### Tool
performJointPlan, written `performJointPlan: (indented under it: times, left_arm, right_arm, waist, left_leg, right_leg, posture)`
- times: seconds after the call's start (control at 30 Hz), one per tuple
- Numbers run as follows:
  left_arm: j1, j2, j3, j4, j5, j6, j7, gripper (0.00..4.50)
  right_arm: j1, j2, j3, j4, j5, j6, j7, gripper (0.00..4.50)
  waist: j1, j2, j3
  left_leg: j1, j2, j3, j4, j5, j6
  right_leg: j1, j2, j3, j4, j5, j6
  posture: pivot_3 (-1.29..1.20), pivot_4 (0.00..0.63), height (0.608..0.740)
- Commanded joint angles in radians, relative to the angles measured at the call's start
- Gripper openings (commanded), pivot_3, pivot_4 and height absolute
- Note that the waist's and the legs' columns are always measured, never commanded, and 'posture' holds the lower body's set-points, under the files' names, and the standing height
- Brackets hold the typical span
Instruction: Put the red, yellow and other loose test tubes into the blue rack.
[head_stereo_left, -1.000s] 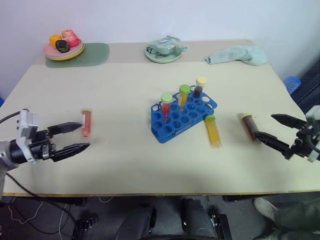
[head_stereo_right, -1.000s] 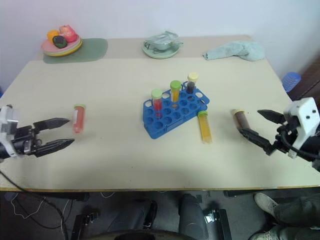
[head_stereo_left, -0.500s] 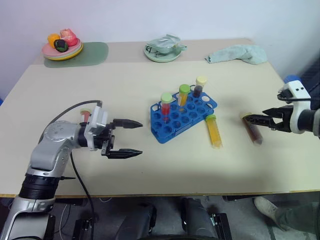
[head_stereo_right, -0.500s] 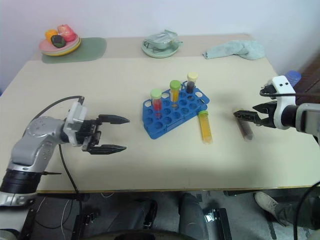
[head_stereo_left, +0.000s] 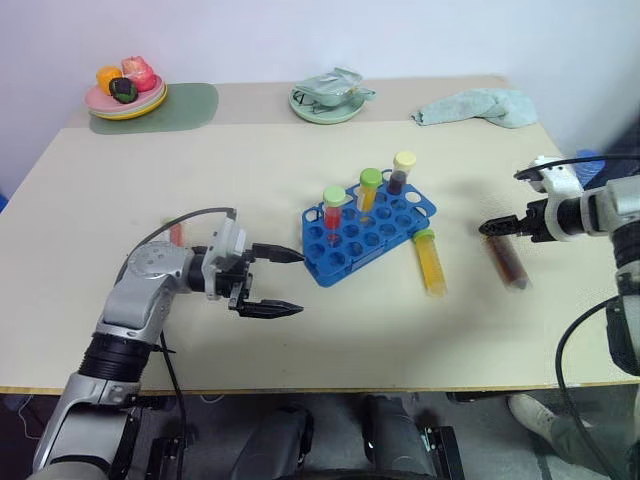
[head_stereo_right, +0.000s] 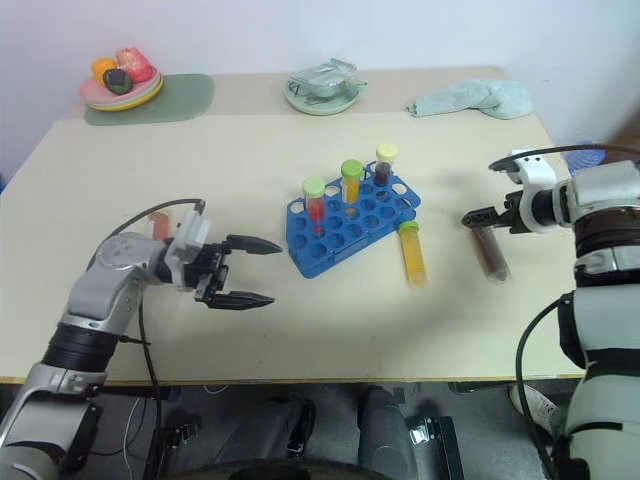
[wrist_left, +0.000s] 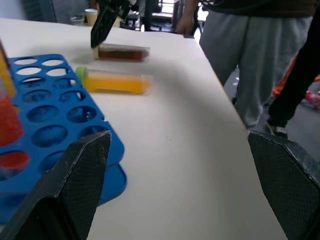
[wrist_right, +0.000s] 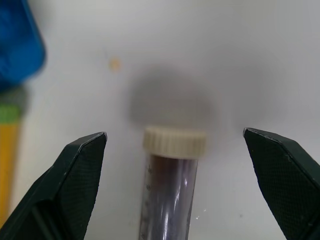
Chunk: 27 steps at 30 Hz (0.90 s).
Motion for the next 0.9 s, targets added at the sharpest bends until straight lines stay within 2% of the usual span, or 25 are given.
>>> performJointPlan:
  times: [0.03,0.17,0.2,0.27,0.43,0.47,0.6,0.7,0.8,0.9]
  left_arm:
    - [0.026,0.008,0.018,-0.048,-0.003,-0.016,0.014,4.46]
    - [0.045,0.012,0.02,-0.065,-0.001,-0.016,0.031,4.46]
    - [0.049,0.013,0.022,-0.07,-0.002,-0.015,0.036,4.49]
    - [0.056,0.018,0.026,-0.079,-0.005,-0.012,0.043,4.5]
    - [0.083,0.037,0.037,-0.096,-0.009,-0.008,0.054,4.5]
    - [0.087,0.041,0.039,-0.098,-0.011,-0.009,0.055,4.5]
    - [0.095,0.045,0.04,-0.109,-0.017,-0.004,0.063,4.5]
    - [0.1,0.055,0.05,-0.105,-0.02,-0.004,0.059,4.5]
    - [0.108,0.066,0.06,-0.102,-0.02,-0.001,0.059,4.5]
    - [0.108,0.065,0.063,-0.106,-0.024,0.009,0.067,4.5]
  right_arm:
    - [-0.035,0.011,0.014,0.053,-0.057,-0.031,0.052,4.5]
    - [-0.033,0.049,0.018,0.124,-0.118,-0.093,0.053,4.5]
    - [-0.036,0.059,0.014,0.14,-0.131,-0.109,0.049,4.24]
    - [-0.042,0.076,0.009,0.162,-0.153,-0.133,0.054,3.64]
    - [-0.049,0.1,0.007,0.184,-0.202,-0.171,0.077,1.15]
    - [-0.049,0.102,0.001,0.185,-0.206,-0.174,0.077,0.83]
    - [-0.042,0.093,-0.018,0.153,-0.22,-0.195,0.087,0.83]
    - [0.01,0.054,-0.062,-0.044,-0.187,-0.213,0.111,0.83]
    - [0.111,0.057,-0.244,-0.369,-0.039,-0.129,0.101,0.83]
    - [0.258,0.128,-0.435,-0.684,0.075,-0.142,0.001,0.83]
  waist:
    - [-0.001,0.0,0.0]
    - [-0.002,0.0,0.0]
    - [-0.002,-0.001,-0.001]
    - [-0.005,-0.001,-0.001]
    - [-0.014,-0.001,-0.001]
    - [-0.017,-0.001,-0.001]
    - [-0.023,-0.001,-0.001]
    - [-0.023,-0.001,-0.001]
    - [-0.026,0.001,0.0]
    - [-0.023,0.002,0.001]
  left_leg:
    - [0.0,0.0,0.0,0.0,0.0,0.0]
    - [0.001,0.0,0.0,0.001,0.001,-0.001]
    - [0.002,0.0,0.0,0.001,0.001,-0.002]
    - [0.002,0.0,0.0,0.002,0.001,-0.002]
    - [0.002,0.001,0.0,0.002,0.001,-0.002]
    - [0.002,0.001,0.0,0.002,0.001,-0.002]
    - [0.002,0.001,0.0,0.002,0.001,-0.002]
    - [0.002,0.001,0.0,0.002,0.001,-0.002]
    - [0.001,0.001,0.001,0.002,0.001,-0.002]
    - [0.001,0.002,0.0,0.001,0.001,-0.003]
  right_leg:
    - [0.0,0.0,0.0,0.0,0.0,0.0]
    - [0.0,0.0,0.0,0.002,0.0,0.0]
    - [0.001,0.001,0.0,0.003,0.0,-0.001]
    - [0.002,0.001,0.0,0.003,0.001,-0.001]
    - [0.002,0.002,0.0,0.004,0.001,-0.001]
    - [0.002,0.002,0.0,0.004,0.001,-0.001]
    - [0.002,0.002,0.001,0.004,0.001,-0.001]
    - [0.001,0.002,0.001,0.004,0.001,-0.001]
    - [-0.001,0.002,0.002,0.004,0.001,-0.001]
    - [-0.002,0.003,0.002,0.006,0.001,-0.001]
  posture:
    - [0.0,0.15,0.74]
    - [0.0,0.15,0.74]
    - [0.0,0.15,0.74]
    - [0.0,0.15,0.74]
    - [0.0,0.15,0.74]
    - [0.0,0.15,0.74]
    - [0.0,0.15,0.74]
    - [0.0,0.15,0.74]
    - [0.0,0.15,0.74]
    - [0.0,0.15,0.74]
